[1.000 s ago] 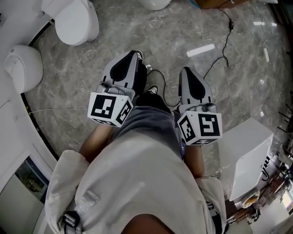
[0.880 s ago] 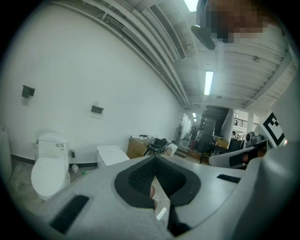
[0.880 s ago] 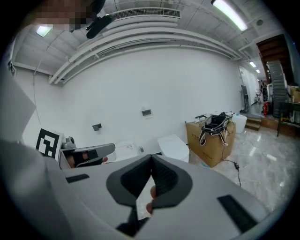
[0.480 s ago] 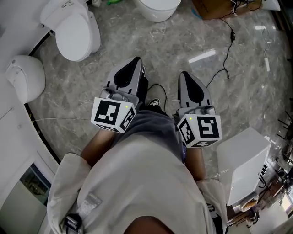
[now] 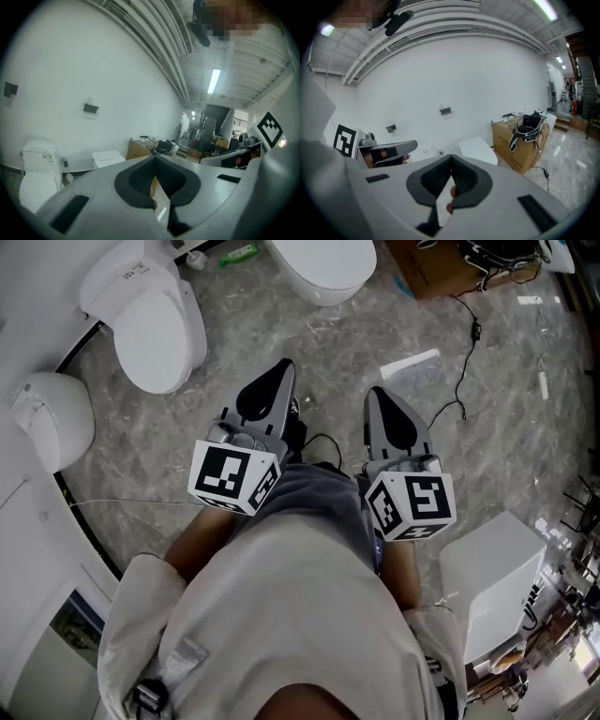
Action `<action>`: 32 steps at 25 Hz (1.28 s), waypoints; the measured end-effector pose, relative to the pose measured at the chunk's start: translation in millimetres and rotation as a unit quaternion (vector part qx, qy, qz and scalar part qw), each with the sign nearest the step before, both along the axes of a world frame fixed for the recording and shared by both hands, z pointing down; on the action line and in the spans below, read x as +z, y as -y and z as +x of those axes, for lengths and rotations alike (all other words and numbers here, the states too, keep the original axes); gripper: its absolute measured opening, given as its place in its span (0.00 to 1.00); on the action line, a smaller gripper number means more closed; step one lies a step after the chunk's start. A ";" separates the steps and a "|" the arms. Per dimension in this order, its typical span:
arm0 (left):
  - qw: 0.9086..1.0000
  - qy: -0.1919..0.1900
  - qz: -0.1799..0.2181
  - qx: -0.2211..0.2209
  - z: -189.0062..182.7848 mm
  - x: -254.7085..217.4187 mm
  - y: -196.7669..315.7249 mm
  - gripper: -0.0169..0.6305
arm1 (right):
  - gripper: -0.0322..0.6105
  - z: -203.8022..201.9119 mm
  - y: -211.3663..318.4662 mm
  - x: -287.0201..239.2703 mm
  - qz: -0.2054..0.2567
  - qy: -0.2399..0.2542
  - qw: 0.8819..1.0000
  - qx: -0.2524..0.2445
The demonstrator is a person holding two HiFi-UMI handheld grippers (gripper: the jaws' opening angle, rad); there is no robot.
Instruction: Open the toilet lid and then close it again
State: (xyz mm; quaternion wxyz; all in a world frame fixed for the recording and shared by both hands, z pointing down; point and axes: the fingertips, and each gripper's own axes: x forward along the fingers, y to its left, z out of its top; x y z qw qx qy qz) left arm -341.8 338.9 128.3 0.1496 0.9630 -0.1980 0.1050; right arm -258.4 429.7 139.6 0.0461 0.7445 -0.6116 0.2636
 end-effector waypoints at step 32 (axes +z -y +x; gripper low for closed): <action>0.998 -0.007 0.000 -0.060 124.3 12.8 166.0 0.03 | 0.07 133.7 192.4 3.6 0.010 -0.014 0.996 -0.088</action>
